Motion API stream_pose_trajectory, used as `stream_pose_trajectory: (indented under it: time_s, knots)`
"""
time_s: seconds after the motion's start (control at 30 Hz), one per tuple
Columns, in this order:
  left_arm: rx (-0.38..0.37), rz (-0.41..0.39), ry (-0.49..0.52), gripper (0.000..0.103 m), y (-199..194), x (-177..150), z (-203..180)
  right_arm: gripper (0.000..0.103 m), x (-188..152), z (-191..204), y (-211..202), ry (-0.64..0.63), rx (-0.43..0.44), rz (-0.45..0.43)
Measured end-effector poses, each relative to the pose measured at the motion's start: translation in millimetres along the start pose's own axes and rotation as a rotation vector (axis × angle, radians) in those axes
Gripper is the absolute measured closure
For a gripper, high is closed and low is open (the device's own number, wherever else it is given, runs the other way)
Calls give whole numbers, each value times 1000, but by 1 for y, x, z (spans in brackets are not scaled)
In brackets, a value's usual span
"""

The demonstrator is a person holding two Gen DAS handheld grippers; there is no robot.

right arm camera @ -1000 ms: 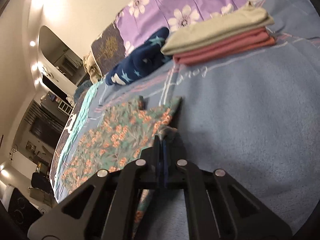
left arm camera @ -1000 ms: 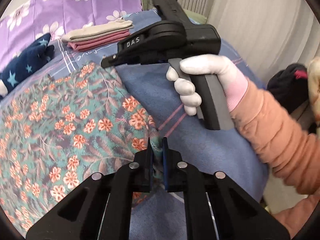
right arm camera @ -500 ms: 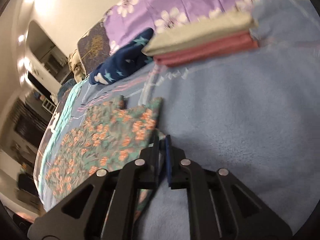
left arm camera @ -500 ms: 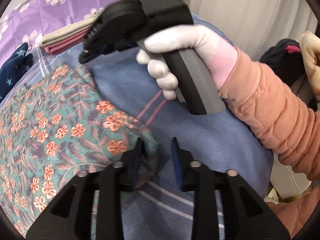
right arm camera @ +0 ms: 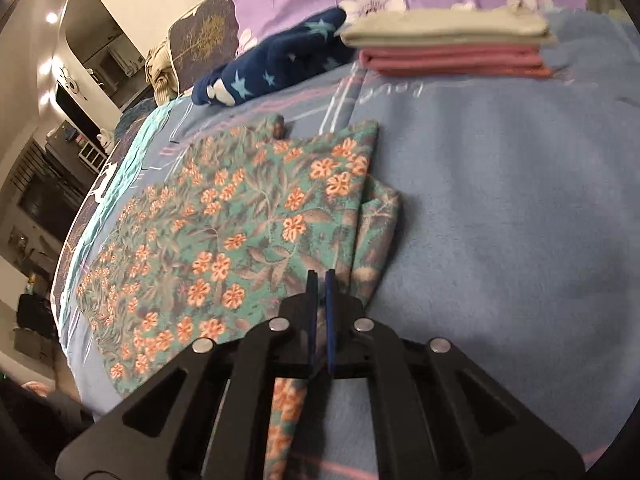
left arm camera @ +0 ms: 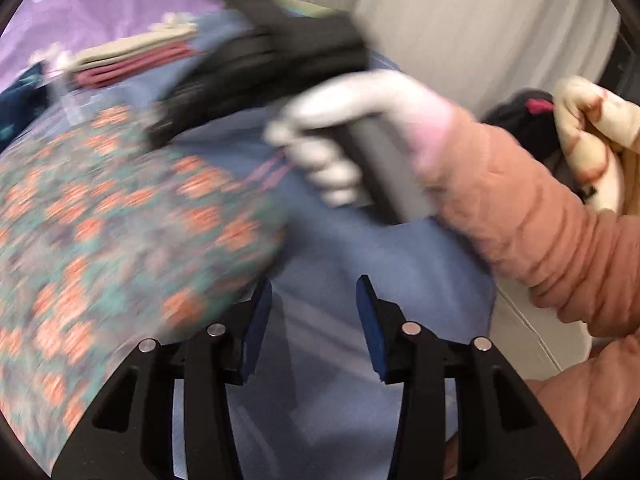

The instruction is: Fold small clothes

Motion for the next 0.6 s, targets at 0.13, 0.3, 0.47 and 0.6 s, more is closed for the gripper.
stream_pose_trajectory:
  time_s: [0.13,0.3,0.47,0.6]
  knots:
    - [111,-131,-191,59,-67,-33,50,89,-10,16,-17,-50,-33,-11]
    - [300,-342,-454,59,-164,-90,120,85,-3,61,-16,-136,-22,8]
    - [542,-491,-669,61,-255,-175,181,78,14,135,11,-273,15,45]
    - [634,-500,-771,67,-289,-231,199,77,13,213,38,-403,81,81]
Point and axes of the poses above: each gripper's, at about its wrist camera, not at the fingertips, and y roughly the way its jaws point, z to its left, x to its top, the point moved 4 cm from there along y, roughly the way its jaws point, and after that the axes turned 2 degrees about -x, right-handed, at the moved point
